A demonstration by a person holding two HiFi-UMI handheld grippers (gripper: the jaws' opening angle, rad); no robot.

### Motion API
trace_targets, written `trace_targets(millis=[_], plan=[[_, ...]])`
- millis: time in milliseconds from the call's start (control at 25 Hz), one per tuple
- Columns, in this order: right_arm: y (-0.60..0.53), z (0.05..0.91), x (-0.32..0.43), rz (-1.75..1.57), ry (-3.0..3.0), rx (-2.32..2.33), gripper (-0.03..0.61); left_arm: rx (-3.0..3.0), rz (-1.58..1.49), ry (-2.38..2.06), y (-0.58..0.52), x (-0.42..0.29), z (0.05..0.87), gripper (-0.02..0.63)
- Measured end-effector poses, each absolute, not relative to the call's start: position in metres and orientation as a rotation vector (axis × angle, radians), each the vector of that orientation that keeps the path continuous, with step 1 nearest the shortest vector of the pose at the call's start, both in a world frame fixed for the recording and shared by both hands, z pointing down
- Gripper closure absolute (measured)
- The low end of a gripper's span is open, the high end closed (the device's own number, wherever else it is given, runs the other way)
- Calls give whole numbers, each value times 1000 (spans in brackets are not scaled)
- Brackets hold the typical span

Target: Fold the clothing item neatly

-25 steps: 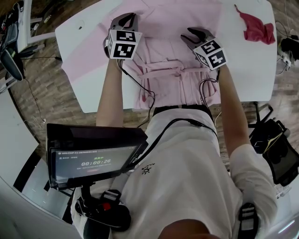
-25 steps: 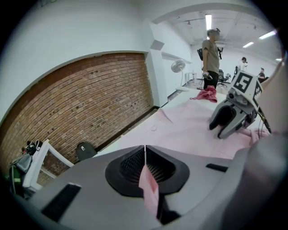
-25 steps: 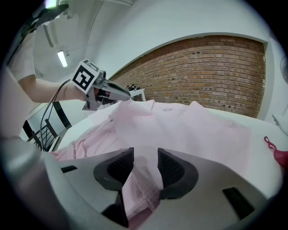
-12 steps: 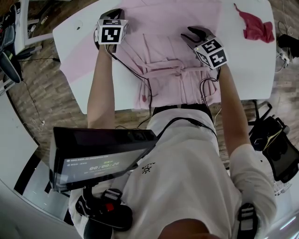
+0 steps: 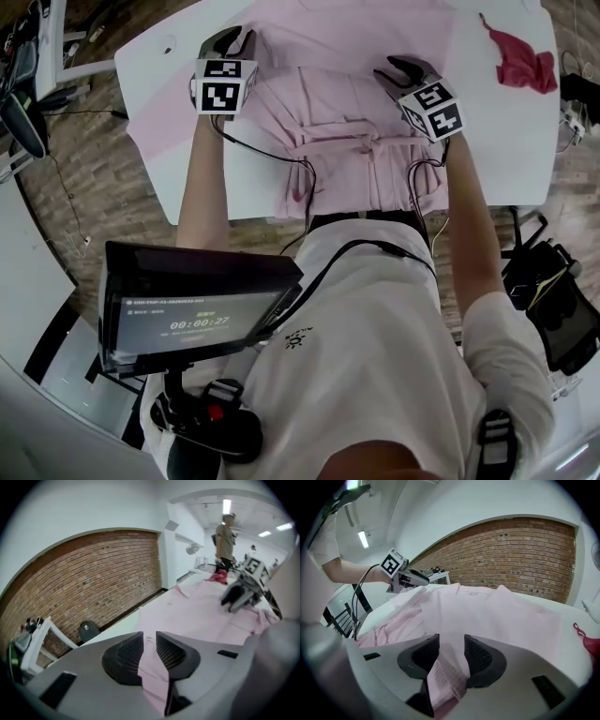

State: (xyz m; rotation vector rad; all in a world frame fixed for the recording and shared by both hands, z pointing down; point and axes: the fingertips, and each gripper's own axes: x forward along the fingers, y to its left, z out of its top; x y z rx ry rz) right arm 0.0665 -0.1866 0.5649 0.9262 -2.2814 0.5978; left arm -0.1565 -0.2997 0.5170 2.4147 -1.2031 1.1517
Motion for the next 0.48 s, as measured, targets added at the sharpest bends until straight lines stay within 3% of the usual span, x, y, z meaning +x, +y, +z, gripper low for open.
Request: trace_targets(millis=[280,480], plan=[[-187,568,67,594,-2273,930,408,2677,1609,-686,-220,-122,549,540],[-188,568,67,593,-2272,934,408,2669,1739,-573,-211,-121,568,534]])
